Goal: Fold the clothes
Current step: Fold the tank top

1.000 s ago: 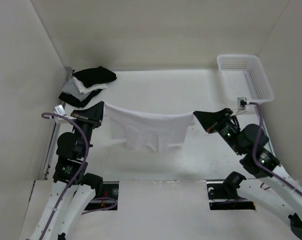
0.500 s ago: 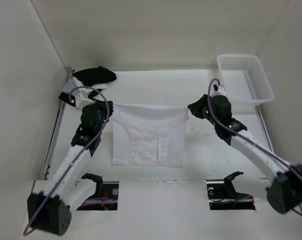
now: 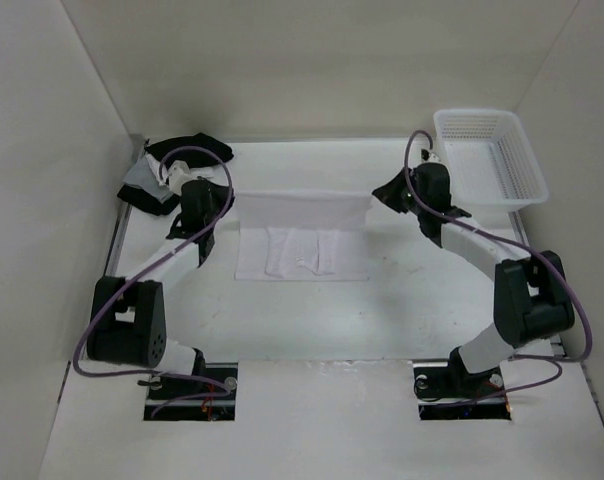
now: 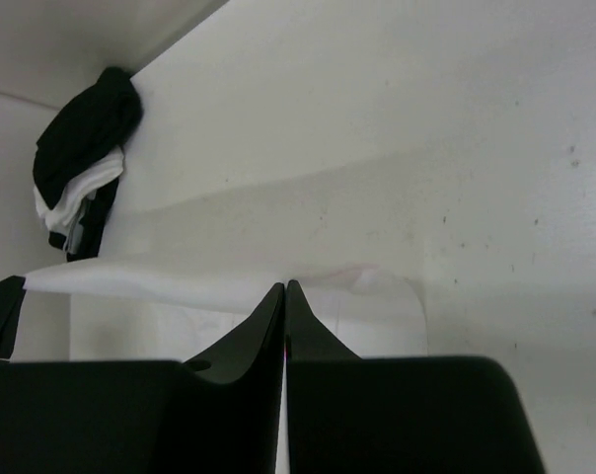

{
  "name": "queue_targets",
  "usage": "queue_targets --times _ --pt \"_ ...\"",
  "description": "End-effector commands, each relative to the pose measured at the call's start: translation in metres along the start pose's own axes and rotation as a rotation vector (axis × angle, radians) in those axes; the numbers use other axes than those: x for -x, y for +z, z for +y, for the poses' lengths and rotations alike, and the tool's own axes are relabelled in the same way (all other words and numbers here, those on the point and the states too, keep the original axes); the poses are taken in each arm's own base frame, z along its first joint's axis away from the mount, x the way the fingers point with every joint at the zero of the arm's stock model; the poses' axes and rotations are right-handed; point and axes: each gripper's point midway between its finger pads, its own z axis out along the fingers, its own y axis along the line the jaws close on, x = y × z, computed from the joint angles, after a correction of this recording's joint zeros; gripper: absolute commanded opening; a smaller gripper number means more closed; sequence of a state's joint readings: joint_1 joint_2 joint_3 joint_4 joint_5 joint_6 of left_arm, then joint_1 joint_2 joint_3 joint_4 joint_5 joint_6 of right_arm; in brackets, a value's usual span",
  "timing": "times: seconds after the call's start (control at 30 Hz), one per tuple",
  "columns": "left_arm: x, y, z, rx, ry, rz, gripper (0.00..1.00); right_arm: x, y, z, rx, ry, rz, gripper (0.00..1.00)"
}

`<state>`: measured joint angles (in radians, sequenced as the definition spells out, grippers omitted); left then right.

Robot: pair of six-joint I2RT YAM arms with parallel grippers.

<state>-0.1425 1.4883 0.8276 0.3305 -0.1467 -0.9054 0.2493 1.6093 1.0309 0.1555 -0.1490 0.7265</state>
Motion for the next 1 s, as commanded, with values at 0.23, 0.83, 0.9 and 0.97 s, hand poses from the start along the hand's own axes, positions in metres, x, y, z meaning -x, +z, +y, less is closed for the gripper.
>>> queue_targets --times 0.23,0.83,0.9,0.97 --pt "-0.035 -0.079 0.045 -0.100 -0.024 0.017 0.02 -0.072 -0.063 -0.013 0.055 -0.007 -0.010 0.04" --pt "-0.090 -0.136 0.115 -0.045 0.039 0.108 0.14 -0.176 -0.109 -0.081 -0.121 0.002 0.184 0.18" --pt "-0.091 -0.139 0.122 -0.037 0.029 0.107 0.24 -0.176 -0.110 -0.079 -0.117 0.010 0.181 0.32" --pt "-0.086 -0.141 0.120 -0.050 0.017 0.092 0.27 -0.169 -0.109 -0.072 -0.092 0.003 0.162 0.42"
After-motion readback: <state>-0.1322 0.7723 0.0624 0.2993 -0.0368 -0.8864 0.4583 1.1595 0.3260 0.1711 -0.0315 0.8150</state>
